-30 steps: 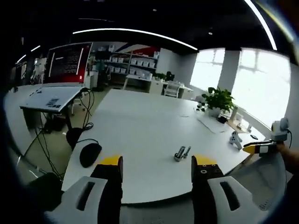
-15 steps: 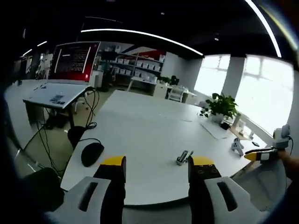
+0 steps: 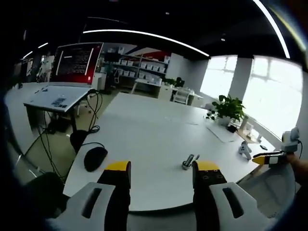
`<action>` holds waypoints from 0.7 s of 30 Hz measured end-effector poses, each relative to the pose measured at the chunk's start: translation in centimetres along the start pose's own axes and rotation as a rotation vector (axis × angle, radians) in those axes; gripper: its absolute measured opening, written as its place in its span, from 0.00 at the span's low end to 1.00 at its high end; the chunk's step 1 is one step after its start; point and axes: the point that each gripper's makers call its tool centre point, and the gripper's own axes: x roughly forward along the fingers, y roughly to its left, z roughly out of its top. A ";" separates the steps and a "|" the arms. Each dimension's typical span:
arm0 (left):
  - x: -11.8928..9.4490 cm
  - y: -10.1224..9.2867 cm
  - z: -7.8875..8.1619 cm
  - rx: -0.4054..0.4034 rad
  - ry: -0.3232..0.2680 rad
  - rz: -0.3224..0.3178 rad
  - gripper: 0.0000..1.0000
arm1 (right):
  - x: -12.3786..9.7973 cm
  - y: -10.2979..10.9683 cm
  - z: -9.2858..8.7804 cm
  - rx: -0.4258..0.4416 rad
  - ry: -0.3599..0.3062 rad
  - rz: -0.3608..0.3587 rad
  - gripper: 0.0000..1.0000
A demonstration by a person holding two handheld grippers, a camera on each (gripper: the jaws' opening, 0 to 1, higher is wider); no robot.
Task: Place the washer onto the threaded stud by aligning its center hole with the stud, sliding it down to the base, and recovering from edge contact or off-axis alignment until the washer reaches the visible bottom stop.
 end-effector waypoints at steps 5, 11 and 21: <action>-0.1 0.0 -0.1 -0.001 0.006 0.002 0.49 | 0.0 0.1 0.0 0.001 -0.001 0.003 0.36; -0.1 0.0 -0.2 0.005 0.010 0.005 0.47 | 0.0 0.1 0.0 0.001 -0.003 0.003 0.36; -0.1 0.0 -0.3 0.025 0.015 0.011 0.45 | 0.0 0.1 0.0 0.002 -0.002 0.004 0.35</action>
